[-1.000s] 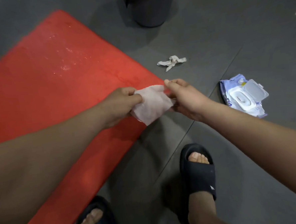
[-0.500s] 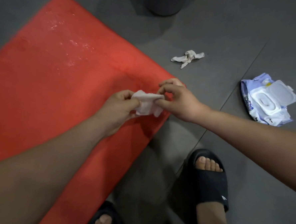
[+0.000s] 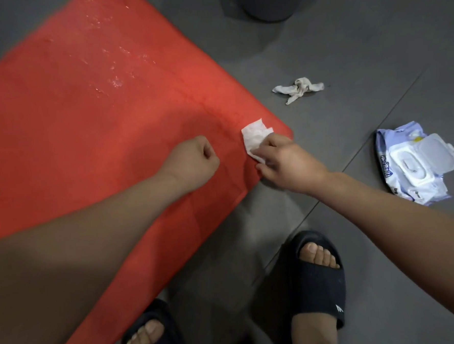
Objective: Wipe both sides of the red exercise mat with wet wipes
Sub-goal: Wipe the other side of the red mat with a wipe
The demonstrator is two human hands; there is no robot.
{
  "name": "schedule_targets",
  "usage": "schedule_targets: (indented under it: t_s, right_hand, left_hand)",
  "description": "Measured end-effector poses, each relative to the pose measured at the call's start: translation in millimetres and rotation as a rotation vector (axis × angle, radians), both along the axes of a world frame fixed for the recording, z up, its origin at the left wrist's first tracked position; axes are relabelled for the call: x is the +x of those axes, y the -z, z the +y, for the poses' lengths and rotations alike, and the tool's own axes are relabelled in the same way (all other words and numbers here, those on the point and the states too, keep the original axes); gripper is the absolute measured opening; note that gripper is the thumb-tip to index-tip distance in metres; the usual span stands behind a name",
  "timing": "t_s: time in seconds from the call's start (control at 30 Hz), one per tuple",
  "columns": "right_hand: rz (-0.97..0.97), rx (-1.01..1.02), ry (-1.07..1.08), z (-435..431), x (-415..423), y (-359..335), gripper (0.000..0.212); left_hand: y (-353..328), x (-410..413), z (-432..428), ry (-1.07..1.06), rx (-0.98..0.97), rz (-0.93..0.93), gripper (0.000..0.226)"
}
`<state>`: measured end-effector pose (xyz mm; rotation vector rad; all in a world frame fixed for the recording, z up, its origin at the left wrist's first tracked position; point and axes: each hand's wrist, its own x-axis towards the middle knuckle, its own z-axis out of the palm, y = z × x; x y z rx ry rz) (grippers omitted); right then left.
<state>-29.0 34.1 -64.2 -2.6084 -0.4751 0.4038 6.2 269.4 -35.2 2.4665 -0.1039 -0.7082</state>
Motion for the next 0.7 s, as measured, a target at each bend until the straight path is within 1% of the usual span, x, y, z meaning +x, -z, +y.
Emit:
schedule_targets:
  t_s: [0.07, 0.1, 0.17, 0.27, 0.37, 0.43, 0.5, 0.57, 0.63, 0.7]
  right_hand:
    - [-0.049, -0.061, -0.037, -5, 5, -6, 0.028]
    - [-0.058, -0.090, -0.064, -7, 7, -7, 0.030]
    - [-0.069, -0.081, -0.111, -11, 11, -5, 0.029]
    - [-0.110, -0.032, -0.176, -14, 21, 4, 0.030]
    - [-0.175, -0.002, -0.179, -15, 24, 12, 0.035]
    - [-0.180, 0.019, -0.190, -14, 26, 11, 0.036]
    - [-0.192, 0.045, -0.169, -11, 32, 7, 0.033]
    - [-0.239, 0.062, -0.061, -13, 42, 6, 0.032]
    - [-0.280, 0.011, 0.090, -16, 48, 9, 0.033]
    - [-0.288, -0.038, 0.173, -7, 44, 17, 0.032]
  left_hand:
    - [6, 2, 7, 0.076, 0.031, -0.063, 0.009]
    - [9, 3, 9, 0.107, 0.063, -0.080, 0.013]
    - [11, 1, 14, 0.132, 0.151, -0.050, 0.032]
    - [8, -4, 20, 0.138, 0.330, 0.079, 0.058]
    - [3, -3, 22, 0.172, 0.378, 0.202, 0.099]
    - [3, 2, 24, 0.193, 0.392, 0.276, 0.114]
    - [5, 2, 23, 0.187, 0.397, 0.314, 0.118]
    - [10, -2, 20, 0.148, 0.387, 0.291, 0.119]
    - [15, -5, 19, 0.125, 0.381, 0.254, 0.118]
    - [16, -6, 18, 0.119, 0.386, 0.239, 0.117]
